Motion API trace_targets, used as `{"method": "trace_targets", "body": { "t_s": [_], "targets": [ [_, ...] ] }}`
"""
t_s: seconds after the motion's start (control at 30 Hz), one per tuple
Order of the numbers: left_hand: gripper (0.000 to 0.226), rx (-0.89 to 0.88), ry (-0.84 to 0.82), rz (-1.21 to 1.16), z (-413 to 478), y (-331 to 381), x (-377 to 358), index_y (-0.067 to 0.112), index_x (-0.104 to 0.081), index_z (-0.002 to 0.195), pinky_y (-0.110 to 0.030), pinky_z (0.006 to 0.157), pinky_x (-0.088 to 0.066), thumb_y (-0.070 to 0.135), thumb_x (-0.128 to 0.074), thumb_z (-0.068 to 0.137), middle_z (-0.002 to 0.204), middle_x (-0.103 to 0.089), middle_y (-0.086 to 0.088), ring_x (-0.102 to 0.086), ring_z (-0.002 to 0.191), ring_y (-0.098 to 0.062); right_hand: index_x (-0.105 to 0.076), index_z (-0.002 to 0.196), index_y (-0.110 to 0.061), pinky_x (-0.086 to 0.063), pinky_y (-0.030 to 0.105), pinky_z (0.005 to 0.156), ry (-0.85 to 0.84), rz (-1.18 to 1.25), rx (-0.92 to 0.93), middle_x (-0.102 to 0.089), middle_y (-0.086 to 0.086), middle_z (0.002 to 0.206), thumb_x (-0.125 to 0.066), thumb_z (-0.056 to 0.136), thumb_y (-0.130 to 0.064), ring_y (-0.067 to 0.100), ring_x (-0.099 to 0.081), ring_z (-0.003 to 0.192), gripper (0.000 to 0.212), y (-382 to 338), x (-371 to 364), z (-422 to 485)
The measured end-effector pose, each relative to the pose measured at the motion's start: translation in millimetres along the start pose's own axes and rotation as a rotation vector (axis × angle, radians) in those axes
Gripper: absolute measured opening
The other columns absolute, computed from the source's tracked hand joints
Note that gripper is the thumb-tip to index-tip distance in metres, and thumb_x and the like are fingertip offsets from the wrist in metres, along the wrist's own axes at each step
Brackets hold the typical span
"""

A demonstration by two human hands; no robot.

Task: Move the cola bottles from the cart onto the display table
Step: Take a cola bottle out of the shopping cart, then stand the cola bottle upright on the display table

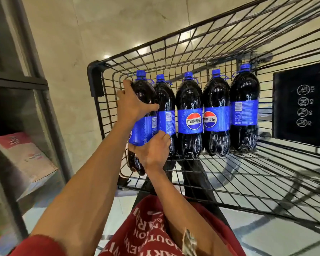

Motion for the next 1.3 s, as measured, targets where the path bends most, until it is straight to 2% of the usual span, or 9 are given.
{"method": "trace_targets", "body": {
  "t_s": [0.2,0.43,0.57,0.63,0.8,0.93,1.03,1.2,1.3],
  "targets": [
    [0.108,-0.129,0.074,-0.099,-24.8,2.9,17.3,0.022,-0.032,0.141,-0.033,0.093,-0.046,0.039,-0.096,0.057,0.132,-0.055,-0.005,-0.052,0.112,-0.015,-0.047,0.129,-0.009,-0.045,0.04,0.096,0.182,-0.023,0.101,-0.052,0.008,0.122,-0.088,0.051,-0.062,0.029,-0.052,0.114,0.102,3.5,9.4,-14.9],
    [0.112,-0.188,0.207,-0.264,-70.0,3.5,59.1,0.027,-0.034,0.144,-0.038,0.104,-0.048,0.047,-0.093,0.05,0.136,-0.057,0.001,-0.056,0.124,-0.019,-0.039,0.143,-0.009,-0.039,0.042,0.106,0.12,0.122,0.262,-0.045,0.01,0.133,-0.089,0.057,-0.055,0.03,-0.043,0.121,0.11,3.0,17.6,-32.1],
    [0.099,-0.233,0.316,-0.396,-96.7,5.0,97.9,0.028,-0.038,0.135,-0.012,0.09,-0.044,0.035,-0.094,0.054,0.131,-0.058,0.008,-0.059,0.116,-0.009,-0.032,0.149,-0.013,-0.039,0.04,0.11,-0.014,0.236,0.421,-0.045,0.006,0.14,-0.091,0.063,-0.045,0.025,-0.042,0.13,0.109,-11.1,37.4,-41.4],
    [0.099,-0.263,0.377,-0.452,-113.5,6.7,119.1,0.029,-0.038,0.133,-0.007,0.09,-0.043,0.03,-0.096,0.053,0.133,-0.057,0.006,-0.059,0.117,-0.006,-0.033,0.147,-0.016,-0.043,0.044,0.108,-0.054,0.242,0.491,-0.048,0.003,0.139,-0.091,0.063,-0.044,0.023,-0.046,0.13,0.107,-22.7,48.1,-47.6],
    [0.102,-0.33,0.53,-0.543,-162.4,11.5,170.7,0.033,-0.034,0.133,-0.021,0.101,-0.047,0.031,-0.096,0.051,0.135,-0.056,0.002,-0.058,0.122,-0.008,-0.031,0.143,-0.034,-0.049,0.043,0.104,-0.139,0.266,0.662,-0.051,-0.009,0.136,-0.089,0.061,-0.048,0.013,-0.053,0.126,0.102,-57.7,69.2,-72.0],
    [0.102,-0.37,0.639,-0.618,-206.8,5.7,217.1,0.029,-0.033,0.133,-0.013,0.097,-0.045,0.021,-0.097,0.054,0.134,-0.055,-0.002,-0.057,0.12,-0.004,-0.037,0.131,-0.046,-0.054,0.039,0.097,-0.225,0.249,0.792,-0.056,-0.015,0.127,-0.092,0.06,-0.043,0.007,-0.059,0.115,0.09,-92.4,85.4,-103.9],
    [0.101,-0.384,0.713,-0.662,-241.7,-8.8,250.6,0.033,-0.033,0.131,-0.008,0.093,-0.042,0.016,-0.098,0.054,0.13,-0.055,0.006,-0.057,0.115,0.006,-0.041,0.113,-0.055,-0.057,0.033,0.086,-0.308,0.176,0.886,-0.061,-0.024,0.113,-0.094,0.059,-0.037,-0.001,-0.063,0.1,0.077,-120.7,87.9,-133.2],
    [0.101,-0.364,0.832,-0.709,-300.1,-52.3,295.8,0.022,-0.036,0.134,-0.006,0.091,-0.042,0.01,-0.097,0.055,0.125,-0.053,0.015,-0.056,0.113,0.011,-0.043,0.123,-0.036,-0.056,0.019,0.076,-0.41,0.064,0.999,-0.062,-0.014,0.115,-0.097,0.054,-0.043,0.002,-0.064,0.1,0.088,-156.6,63.2,-189.8],
    [0.102,-0.35,0.895,-0.732,-334.1,-91.0,316.3,0.021,-0.036,0.137,-0.02,0.097,-0.049,0.014,-0.097,0.055,0.129,-0.054,0.01,-0.058,0.119,-0.001,-0.048,0.127,-0.03,-0.062,0.029,0.076,-0.434,-0.008,1.075,-0.062,-0.004,0.118,-0.094,0.047,-0.063,0.008,-0.066,0.102,0.098,-172.6,33.8,-226.2]
  ]
}}
Point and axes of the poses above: each hand's wrist, its own z-axis towards the middle knuckle, its own x-axis out of the back of the hand, y = z × x, the point moved 6 cm from there along z, towards the middle knuckle
